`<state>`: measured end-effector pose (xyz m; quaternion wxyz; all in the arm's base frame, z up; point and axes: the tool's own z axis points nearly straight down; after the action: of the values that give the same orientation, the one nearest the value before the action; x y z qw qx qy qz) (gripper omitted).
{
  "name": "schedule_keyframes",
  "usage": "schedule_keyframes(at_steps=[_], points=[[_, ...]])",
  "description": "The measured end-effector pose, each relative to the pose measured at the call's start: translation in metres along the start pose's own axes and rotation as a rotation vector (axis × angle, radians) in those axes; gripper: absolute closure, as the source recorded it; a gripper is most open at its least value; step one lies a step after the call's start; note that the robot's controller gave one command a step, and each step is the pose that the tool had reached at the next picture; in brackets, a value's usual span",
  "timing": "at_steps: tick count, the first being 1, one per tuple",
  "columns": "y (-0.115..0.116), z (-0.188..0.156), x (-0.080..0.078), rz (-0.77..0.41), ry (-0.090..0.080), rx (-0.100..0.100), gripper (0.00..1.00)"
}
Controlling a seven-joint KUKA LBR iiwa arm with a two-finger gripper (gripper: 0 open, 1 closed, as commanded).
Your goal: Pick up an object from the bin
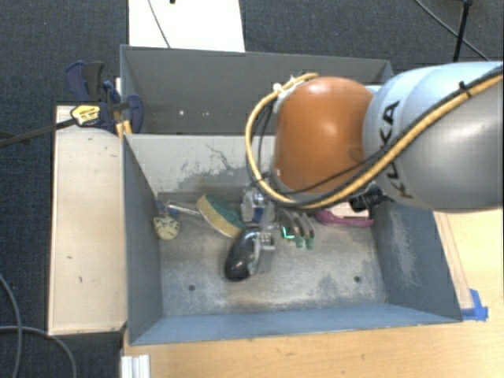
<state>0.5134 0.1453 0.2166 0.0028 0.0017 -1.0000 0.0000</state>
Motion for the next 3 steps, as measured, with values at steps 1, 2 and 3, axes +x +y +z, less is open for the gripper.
schedule_keyframes(at_steps=[1, 2, 3], points=[[-0.044, 0.144, -0.055, -0.417, -0.009, 0.001, 0.00], [-0.010, 0.116, -0.061, -0.666, -0.009, 0.002, 0.00], [-0.008, 0.116, -0.077, -1.025, -0.004, 0.004, 0.00]])
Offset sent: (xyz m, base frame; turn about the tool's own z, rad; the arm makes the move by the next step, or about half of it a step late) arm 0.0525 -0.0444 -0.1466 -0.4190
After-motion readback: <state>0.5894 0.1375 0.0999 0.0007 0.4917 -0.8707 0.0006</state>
